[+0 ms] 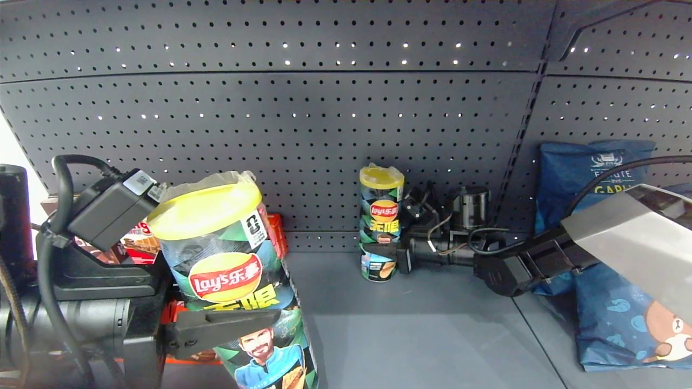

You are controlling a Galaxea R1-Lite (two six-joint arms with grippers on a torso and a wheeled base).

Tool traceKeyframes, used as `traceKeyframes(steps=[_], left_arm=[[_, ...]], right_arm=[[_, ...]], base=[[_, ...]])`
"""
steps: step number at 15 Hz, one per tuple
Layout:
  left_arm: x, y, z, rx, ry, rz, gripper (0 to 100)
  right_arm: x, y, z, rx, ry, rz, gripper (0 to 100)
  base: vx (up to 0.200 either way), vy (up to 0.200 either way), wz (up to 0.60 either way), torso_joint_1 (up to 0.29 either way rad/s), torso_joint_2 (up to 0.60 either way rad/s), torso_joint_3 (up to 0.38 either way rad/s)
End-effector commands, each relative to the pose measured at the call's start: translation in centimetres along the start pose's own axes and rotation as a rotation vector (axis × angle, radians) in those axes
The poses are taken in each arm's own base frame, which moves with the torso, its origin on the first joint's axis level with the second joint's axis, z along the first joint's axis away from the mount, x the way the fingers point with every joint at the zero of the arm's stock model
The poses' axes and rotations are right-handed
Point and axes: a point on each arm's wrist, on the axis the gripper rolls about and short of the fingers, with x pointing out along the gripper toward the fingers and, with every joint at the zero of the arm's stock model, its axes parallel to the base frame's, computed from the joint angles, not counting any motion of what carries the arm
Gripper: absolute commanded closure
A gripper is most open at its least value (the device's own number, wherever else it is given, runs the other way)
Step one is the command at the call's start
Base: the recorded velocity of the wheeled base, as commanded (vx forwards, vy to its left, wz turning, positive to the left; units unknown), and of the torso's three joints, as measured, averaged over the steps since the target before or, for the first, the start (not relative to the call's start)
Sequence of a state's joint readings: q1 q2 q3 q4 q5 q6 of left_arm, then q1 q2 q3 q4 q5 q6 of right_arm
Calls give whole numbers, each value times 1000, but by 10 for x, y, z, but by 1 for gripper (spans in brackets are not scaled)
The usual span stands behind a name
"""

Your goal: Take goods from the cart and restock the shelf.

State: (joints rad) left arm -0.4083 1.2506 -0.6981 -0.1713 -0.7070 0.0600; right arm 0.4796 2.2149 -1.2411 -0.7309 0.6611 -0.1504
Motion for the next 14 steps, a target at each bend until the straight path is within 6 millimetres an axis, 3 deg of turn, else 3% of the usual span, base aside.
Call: traceKeyframes(steps=[1, 6, 12, 14], left_arm=[[0, 0, 0, 0, -1, -1, 100], [0, -1, 0, 2, -1, -3, 100], [0, -1, 1, 4, -4, -4, 100], [-1, -1, 0, 2, -1, -1, 100]], right_arm=[[-3, 3, 6, -7, -9, 1, 100], [-21, 27, 23, -12, -29, -30, 100], [-59, 97, 27, 24, -79, -1, 100], [-82, 120, 18, 29, -68, 18, 100]], base=[[0, 0, 0, 0, 0, 0], [0, 0, 0, 0, 0, 0], [0, 0, 0, 0, 0, 0], [0, 0, 0, 0, 0, 0]])
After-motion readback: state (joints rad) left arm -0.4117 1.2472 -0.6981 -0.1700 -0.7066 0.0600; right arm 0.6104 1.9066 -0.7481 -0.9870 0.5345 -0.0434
